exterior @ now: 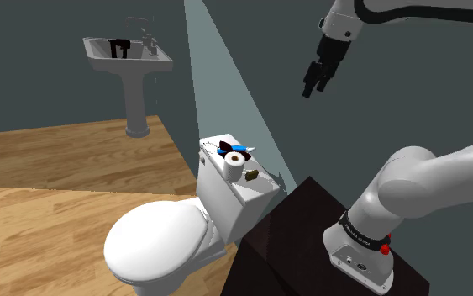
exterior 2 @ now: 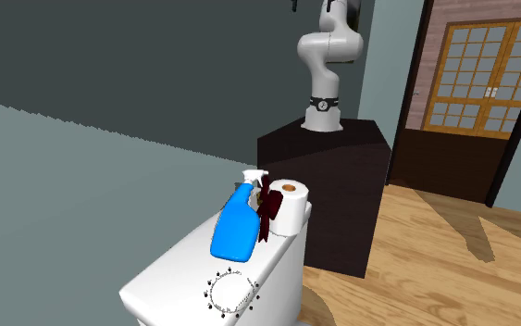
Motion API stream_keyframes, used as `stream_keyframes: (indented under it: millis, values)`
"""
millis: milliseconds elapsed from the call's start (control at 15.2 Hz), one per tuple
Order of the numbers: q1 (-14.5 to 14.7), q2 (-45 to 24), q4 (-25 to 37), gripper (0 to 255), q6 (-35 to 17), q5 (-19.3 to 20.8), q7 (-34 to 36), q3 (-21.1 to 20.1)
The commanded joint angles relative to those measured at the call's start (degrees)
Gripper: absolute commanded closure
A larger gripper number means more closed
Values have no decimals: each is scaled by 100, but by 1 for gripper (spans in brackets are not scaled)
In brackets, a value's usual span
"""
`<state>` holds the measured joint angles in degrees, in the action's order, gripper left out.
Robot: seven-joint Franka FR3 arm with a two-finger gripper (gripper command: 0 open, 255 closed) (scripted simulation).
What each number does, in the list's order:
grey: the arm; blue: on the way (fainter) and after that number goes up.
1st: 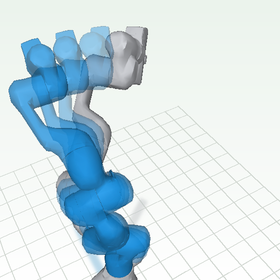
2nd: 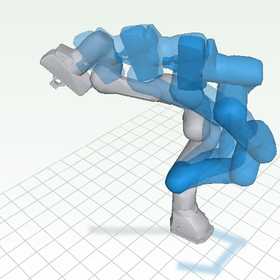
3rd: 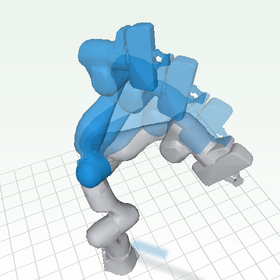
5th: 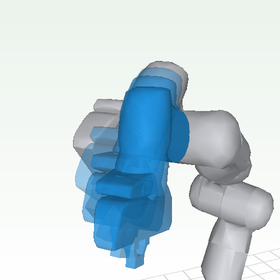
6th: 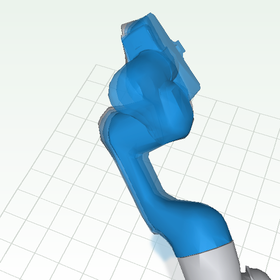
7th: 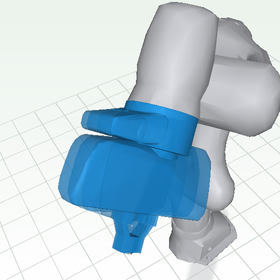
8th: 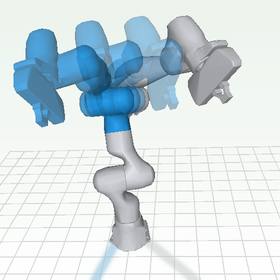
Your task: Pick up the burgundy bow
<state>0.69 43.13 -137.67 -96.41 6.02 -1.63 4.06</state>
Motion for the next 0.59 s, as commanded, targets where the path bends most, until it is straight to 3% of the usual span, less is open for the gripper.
stream_keyframes:
  millis: [0, 528]
  values:
    - [0, 0, 0, 0, 0, 0, 0, 0]
    - [122, -1345, -224, 0, -1559, 299, -365, 106]
